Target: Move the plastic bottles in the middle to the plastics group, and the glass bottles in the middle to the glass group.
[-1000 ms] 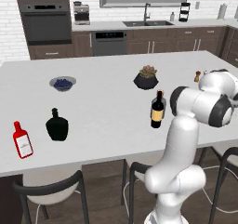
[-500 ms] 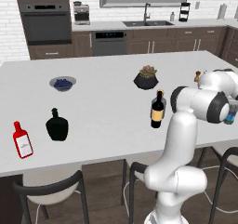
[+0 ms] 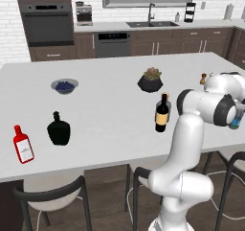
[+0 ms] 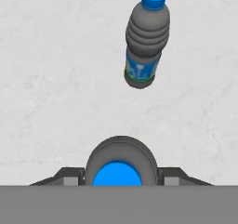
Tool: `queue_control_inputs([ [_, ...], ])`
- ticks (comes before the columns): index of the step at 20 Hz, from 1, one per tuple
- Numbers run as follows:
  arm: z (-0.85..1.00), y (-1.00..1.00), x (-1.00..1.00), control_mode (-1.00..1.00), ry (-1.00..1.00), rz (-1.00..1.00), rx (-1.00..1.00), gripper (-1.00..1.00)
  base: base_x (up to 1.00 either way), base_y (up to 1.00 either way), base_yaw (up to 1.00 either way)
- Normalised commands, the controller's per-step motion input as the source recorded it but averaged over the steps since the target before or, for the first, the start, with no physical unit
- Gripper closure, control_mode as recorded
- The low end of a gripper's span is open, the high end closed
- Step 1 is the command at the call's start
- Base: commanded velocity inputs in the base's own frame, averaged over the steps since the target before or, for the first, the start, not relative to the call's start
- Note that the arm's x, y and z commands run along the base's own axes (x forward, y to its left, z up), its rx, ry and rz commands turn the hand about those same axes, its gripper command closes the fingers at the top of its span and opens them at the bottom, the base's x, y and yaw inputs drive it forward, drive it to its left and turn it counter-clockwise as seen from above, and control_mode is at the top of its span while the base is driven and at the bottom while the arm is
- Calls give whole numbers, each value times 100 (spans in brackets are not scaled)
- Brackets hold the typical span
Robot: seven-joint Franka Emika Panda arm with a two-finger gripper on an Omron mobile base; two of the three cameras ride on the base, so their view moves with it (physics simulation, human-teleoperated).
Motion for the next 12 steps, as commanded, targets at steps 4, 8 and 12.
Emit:
queue_control_inputs([
  [4,-39,1,0,-100,0,1,0,100,0,0,0],
  [8,-22,0,0,-100,0,0,0,100,0,0,0],
  [12,-5,0,2,-100,0,0,0,100,0,0,0],
])
